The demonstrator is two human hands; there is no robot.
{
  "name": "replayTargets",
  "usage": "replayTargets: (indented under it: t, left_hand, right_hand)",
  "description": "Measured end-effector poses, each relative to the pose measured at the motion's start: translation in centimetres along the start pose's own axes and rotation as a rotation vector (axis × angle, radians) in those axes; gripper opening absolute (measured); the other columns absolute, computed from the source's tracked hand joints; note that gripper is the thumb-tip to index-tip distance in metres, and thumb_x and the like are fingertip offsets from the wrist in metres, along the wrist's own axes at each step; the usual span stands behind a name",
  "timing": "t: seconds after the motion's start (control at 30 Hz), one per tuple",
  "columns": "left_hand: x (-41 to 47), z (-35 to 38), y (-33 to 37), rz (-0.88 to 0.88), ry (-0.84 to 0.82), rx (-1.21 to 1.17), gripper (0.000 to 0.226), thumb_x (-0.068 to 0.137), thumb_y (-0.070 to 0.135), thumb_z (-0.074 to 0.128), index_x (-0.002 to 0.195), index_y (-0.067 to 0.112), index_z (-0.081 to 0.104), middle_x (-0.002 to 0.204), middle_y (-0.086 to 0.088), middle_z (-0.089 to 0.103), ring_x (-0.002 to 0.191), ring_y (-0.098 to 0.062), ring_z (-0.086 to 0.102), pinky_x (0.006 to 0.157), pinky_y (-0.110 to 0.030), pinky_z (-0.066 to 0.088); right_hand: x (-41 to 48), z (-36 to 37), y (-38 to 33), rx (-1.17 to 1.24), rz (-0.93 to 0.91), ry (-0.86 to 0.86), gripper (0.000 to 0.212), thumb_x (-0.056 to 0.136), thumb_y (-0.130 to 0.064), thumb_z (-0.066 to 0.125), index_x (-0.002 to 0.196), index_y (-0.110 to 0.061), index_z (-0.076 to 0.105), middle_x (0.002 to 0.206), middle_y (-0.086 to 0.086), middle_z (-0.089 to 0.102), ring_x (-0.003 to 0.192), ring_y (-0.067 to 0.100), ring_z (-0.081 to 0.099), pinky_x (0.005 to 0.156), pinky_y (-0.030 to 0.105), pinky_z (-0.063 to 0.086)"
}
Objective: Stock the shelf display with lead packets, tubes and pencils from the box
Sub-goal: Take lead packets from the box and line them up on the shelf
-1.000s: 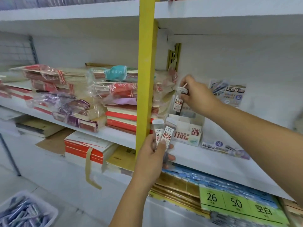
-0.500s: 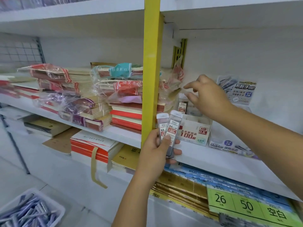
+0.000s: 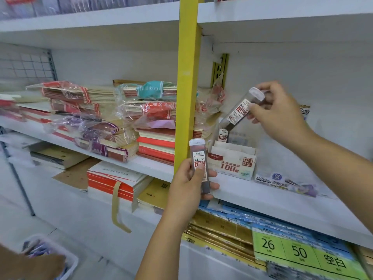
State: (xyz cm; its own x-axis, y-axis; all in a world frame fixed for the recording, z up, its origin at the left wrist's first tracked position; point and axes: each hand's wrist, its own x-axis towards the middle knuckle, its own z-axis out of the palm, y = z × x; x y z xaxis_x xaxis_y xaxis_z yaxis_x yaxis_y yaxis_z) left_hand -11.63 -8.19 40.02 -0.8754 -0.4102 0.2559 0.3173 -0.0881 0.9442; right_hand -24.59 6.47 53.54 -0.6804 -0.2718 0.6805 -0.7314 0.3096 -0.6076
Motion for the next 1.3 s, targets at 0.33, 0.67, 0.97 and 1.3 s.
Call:
replayTargets:
  t: [0.33,0.67,0.97,1.3]
  left_hand:
    - [0.0,-0.2,-0.4,0.019,-0.002,0.034,0.015,0.104,0.03,0.047,0.105,0.037,0.061,0.093,0.006,0.076,0.078,-0.017,0.075,0.059,-0.023,0.058]
    - [0.3,0.3,-0.4,0.013,-0.006,0.068,0.013,0.101,0.033,0.051,0.103,0.038,0.064,0.092,0.011,0.076,0.078,-0.011,0.075,0.055,-0.018,0.055]
    - [0.6,1.4,0.0,0.067,-0.038,0.08,0.015,0.099,0.033,0.055,0.096,0.039,0.068,0.088,0.009,0.075,0.072,-0.005,0.071,0.054,-0.02,0.054]
    - [1.5,1.9,-2.1,0.527,0.154,0.737,0.033,0.099,0.029,0.058,0.132,0.028,0.06,0.13,0.017,0.056,0.121,0.007,0.043,0.1,-0.011,0.035]
  right_hand:
    - [1.8,4.0,2.9,-0.456,-0.127,-0.214,0.033,0.09,-0.013,0.063,0.11,-0.027,0.041,0.078,0.001,0.062,0.069,0.02,0.063,0.061,0.037,0.053]
    - [1.6,4.4,3.9,-0.766,-0.249,-0.191,0.03,0.095,-0.017,0.054,0.123,-0.014,0.063,0.109,0.01,0.056,0.106,0.027,0.051,0.082,0.034,0.043]
    - [-4.5,2.2,-0.2,0.079,0.022,-0.555,0.018,0.091,-0.032,0.063,0.104,-0.045,0.062,0.083,-0.02,0.071,0.073,-0.011,0.062,0.063,0.006,0.043]
    - [-0.2,0.3,1.0,-0.009,-0.106,0.06,0.019,0.091,-0.018,0.06,0.097,-0.036,0.055,0.088,-0.004,0.069,0.078,0.014,0.067,0.065,0.026,0.053]
